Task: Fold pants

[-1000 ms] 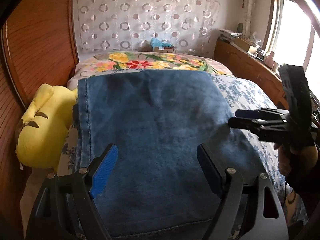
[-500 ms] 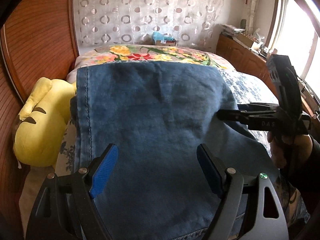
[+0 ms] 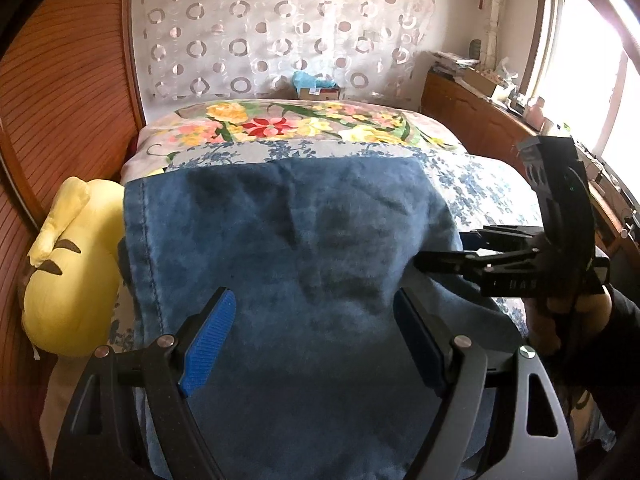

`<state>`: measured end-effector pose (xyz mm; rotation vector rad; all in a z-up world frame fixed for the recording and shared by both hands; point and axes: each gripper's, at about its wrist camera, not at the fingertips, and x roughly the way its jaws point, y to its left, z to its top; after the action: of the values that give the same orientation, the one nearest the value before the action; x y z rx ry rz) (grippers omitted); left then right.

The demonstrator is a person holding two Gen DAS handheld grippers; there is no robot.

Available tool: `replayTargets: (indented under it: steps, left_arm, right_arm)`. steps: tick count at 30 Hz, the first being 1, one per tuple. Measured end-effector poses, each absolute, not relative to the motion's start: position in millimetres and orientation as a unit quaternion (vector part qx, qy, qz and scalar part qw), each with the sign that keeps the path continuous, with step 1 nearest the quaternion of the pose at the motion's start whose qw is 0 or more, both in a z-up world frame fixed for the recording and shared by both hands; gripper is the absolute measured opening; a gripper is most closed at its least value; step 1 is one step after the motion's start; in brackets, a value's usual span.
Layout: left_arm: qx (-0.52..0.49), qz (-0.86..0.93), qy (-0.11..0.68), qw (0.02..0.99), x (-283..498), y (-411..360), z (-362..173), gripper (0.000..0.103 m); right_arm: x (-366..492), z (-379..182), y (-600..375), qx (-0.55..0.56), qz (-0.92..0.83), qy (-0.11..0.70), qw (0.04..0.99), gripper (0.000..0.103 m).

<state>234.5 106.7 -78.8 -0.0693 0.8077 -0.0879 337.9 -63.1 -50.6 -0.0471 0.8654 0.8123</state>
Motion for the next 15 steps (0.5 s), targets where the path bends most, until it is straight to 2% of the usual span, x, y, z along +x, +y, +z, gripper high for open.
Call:
replayTargets:
  steps: [3, 5, 7, 15]
  left_arm:
    - [-0.034, -0.044, 0.394, 0.918, 238.9, 106.5, -78.4, 0.082]
    - [-0.034, -0.043, 0.394, 0.918, 242.2, 106.3, -77.3, 0.082]
    - [-0.033, -0.043, 0.394, 0.918, 241.9, 105.5, -76.6, 0.082]
    - [-0.026, -0.044, 0.386, 0.921, 245.5, 100.7, -68.2, 0.082]
  right_arm:
    - [333.1, -50.2, -60.0, -0.028, 0.386, 0.407, 0.827, 0.038]
    - [331.2, -48.1, -56.5, -0.033, 0.401, 0.411, 0.818, 0.02]
    - [331.1, -44.4, -58.6, -0.026, 0.409, 0.408, 0.815, 0.013]
    - [319.5, 1.8, -79.5, -0.026, 0.417, 0.34, 0.842, 0.011]
